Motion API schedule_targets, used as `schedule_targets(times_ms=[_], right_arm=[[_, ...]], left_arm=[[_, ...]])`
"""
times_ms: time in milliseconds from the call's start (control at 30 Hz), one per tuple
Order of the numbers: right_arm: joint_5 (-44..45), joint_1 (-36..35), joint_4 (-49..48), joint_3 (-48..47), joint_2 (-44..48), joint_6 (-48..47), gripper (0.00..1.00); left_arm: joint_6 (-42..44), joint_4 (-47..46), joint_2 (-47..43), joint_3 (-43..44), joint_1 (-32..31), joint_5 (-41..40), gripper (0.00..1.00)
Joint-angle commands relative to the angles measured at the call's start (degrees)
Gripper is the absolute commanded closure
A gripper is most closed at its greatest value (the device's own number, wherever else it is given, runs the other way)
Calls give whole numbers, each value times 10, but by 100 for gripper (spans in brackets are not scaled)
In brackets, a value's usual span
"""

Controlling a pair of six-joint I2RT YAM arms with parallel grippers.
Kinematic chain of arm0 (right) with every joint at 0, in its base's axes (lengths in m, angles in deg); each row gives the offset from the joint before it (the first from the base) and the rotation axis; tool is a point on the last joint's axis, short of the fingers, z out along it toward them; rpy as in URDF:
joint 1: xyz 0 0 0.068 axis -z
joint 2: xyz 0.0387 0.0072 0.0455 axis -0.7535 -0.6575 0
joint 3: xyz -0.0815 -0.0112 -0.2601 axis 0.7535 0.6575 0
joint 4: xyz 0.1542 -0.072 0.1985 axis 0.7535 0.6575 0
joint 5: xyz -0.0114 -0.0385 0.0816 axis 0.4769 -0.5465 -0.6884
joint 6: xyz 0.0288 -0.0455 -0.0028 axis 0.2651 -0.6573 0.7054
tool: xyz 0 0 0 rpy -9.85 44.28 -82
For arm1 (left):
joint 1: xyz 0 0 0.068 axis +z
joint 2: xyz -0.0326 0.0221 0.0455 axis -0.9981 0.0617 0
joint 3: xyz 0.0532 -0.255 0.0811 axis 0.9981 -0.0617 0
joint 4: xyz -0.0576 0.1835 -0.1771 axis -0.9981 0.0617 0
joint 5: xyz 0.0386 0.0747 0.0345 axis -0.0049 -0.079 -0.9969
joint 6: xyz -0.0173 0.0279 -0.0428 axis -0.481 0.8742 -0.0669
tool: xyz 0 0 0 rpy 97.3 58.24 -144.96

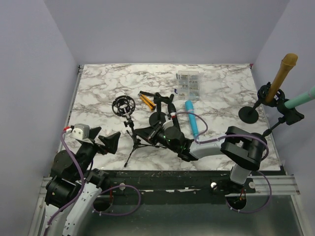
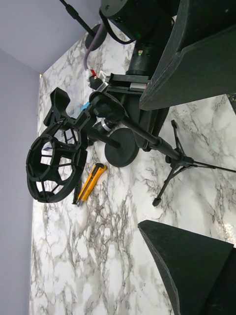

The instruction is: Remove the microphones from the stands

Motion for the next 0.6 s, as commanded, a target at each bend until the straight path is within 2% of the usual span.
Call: schedule_targets(times_ms=[0, 67, 167, 200, 267, 400, 467, 567], right_arm=[[12, 7, -200, 81, -76, -70, 99], [-5, 8, -219, 73, -88, -82, 99], [-5, 8, -167, 51, -75, -101, 99], [0, 10, -137, 43, -63, -104, 94], [15, 10, -36, 25, -35, -98, 71], [57, 9, 284, -63, 22, -76, 37], [62, 9, 344, -73, 50, -71, 33], [57, 10, 369, -68, 94, -63, 32]], left_arm=[[5, -15, -16, -10, 0, -7, 1], [4, -14, -20, -10, 0, -9, 2], [3, -14, -24, -10, 0, -11, 1], [3, -13, -25, -10, 0, -11, 2], [3, -12, -27, -10, 0, -12, 2], [2, -11, -28, -10, 0, -12, 2], [2, -15, -27, -10, 0, -9, 2], [3, -18, -21, -12, 0, -6, 1]])
